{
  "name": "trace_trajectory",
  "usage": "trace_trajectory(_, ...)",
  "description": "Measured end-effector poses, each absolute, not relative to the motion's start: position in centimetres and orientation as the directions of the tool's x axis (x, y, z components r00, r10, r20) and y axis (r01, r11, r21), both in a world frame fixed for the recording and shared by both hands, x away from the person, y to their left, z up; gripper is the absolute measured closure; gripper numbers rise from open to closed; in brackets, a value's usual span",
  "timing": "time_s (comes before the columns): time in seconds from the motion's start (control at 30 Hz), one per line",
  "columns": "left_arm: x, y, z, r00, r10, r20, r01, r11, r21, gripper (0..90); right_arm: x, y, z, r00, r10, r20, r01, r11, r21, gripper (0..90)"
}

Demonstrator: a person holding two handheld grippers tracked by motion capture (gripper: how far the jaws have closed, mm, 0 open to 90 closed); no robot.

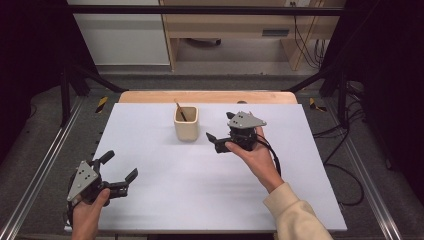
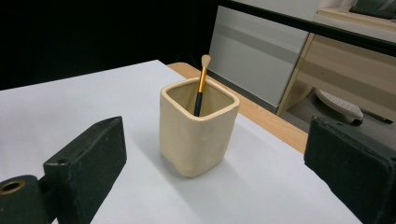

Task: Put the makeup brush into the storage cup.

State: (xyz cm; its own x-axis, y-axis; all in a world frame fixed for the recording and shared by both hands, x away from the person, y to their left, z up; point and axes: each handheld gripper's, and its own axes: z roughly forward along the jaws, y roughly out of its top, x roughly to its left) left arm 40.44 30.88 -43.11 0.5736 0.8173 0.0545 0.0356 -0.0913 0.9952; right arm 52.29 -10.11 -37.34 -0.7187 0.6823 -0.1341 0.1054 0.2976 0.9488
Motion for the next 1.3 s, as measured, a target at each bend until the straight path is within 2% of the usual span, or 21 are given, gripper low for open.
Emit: trace_trajectory(1.3, 40.4, 31.2, -43.1, 0.567, 0.823, 0.049, 0.032, -0.081, 0.996, 0.2, 51.2, -14.2, -38.1, -0.678, 0.726, -0.114, 0.130, 0.271, 0.954, 4.9)
